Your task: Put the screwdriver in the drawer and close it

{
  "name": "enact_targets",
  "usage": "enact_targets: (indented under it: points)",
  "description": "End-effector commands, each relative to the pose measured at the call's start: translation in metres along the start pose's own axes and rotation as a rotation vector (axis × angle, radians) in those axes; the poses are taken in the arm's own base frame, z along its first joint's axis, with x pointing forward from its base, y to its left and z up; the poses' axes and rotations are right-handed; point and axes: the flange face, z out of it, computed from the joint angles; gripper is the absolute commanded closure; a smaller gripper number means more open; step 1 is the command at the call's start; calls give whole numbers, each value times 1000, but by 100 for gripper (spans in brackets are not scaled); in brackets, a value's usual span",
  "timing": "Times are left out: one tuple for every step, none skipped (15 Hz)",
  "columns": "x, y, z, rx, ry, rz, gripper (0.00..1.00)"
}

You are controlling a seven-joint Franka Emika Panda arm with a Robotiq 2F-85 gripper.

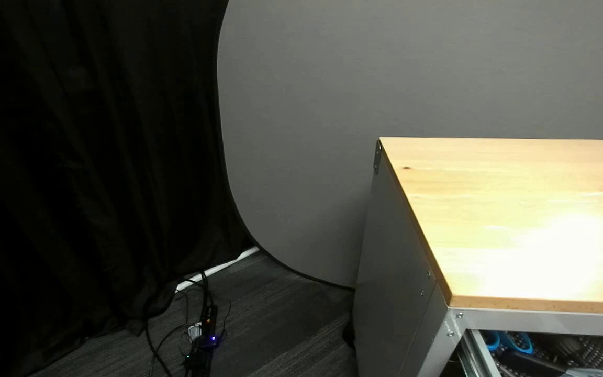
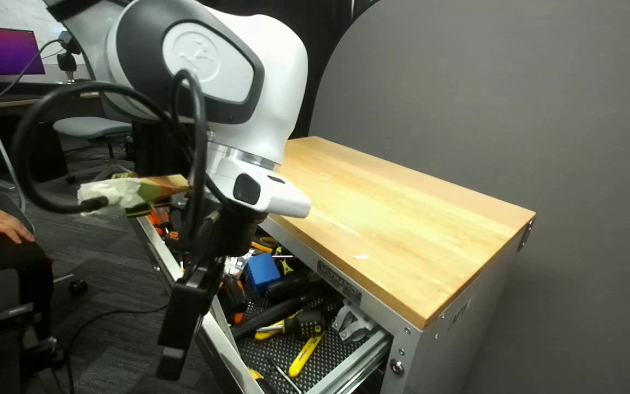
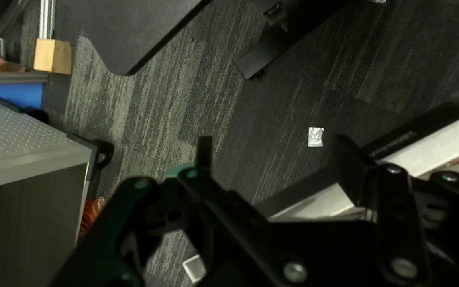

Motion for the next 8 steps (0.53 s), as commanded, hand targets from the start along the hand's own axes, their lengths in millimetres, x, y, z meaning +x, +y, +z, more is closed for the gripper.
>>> enact_targets:
  points:
    - [-17,7,19,35,-43,-5,58]
    - [-17,7,23,38,-46,-9,65]
    - [-16,6,26,40,-41,-12,73]
    - [-14,4,28,41,-32,-19,80]
    - [-11,1,29,47,-19,-26,89]
    - [-8,-2,29,53,-5,-31,92]
    - [-4,-5,28,62,12,-35,94]
    - [-1,-8,29,72,27,-41,96]
